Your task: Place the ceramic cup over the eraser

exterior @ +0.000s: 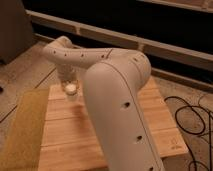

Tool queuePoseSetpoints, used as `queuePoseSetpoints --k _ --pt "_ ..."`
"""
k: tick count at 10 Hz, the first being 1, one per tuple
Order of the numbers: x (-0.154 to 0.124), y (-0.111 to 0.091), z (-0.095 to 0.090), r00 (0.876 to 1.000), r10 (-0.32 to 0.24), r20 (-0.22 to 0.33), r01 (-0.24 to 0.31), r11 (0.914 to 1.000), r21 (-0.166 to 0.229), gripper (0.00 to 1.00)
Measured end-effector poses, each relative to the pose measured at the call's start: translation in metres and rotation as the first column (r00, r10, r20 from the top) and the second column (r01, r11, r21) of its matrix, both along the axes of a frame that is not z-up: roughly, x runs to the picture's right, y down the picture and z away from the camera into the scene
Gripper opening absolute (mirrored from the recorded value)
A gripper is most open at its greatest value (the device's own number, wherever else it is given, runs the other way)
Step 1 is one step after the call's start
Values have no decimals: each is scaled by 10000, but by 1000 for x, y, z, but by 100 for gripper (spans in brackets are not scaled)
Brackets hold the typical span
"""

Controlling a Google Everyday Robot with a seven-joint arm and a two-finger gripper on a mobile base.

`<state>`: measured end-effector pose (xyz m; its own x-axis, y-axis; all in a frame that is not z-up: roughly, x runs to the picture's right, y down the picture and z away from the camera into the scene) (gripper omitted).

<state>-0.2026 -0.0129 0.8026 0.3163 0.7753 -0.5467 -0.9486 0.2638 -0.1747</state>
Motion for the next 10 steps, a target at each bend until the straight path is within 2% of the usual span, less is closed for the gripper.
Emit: queuePoseSetpoints --k 4,6,8,10 --pt "-34 -10 -23 9975 -588 390 564 9966 609 0" --pt "-39 -19 -31 9970 -718 298 687 9933 933 0" --pt "-31 -40 -28 9961 -881 -59 882 9886 1219 0" --pt "-20 -62 -14 9930 -1142 -288 1170 9845 1307 0"
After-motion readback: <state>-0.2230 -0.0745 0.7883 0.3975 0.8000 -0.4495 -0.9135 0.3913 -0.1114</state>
